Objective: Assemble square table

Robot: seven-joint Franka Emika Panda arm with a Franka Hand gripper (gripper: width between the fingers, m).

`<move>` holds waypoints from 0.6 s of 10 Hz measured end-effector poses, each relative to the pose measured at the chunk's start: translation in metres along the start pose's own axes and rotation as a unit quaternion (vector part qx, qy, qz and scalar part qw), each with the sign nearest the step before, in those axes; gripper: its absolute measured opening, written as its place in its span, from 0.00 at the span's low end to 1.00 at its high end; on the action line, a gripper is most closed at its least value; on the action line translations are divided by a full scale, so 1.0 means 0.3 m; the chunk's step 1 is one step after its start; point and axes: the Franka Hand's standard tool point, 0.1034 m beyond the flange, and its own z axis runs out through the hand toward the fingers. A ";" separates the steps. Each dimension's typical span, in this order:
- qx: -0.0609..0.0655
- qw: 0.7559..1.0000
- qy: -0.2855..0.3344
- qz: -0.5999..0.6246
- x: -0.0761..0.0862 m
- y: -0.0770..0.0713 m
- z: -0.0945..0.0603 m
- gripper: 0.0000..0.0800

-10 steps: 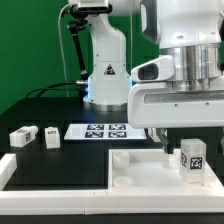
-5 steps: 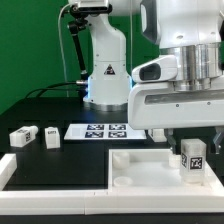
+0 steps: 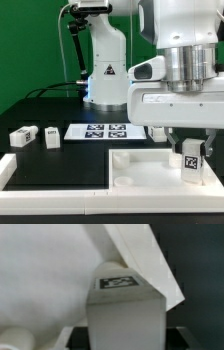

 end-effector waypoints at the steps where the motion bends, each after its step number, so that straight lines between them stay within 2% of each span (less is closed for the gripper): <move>1: -0.002 0.998 0.001 0.062 -0.002 0.001 0.001 0.37; 3: -0.003 0.970 -0.004 0.243 -0.006 0.005 0.000 0.38; 4: 0.009 0.939 -0.005 0.343 -0.005 0.009 0.003 0.38; 6: 0.029 0.903 -0.009 0.429 -0.001 0.025 0.006 0.38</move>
Offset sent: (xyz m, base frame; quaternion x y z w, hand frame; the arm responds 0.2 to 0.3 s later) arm 0.0076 0.0197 0.0022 0.1199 0.0002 0.5411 0.8324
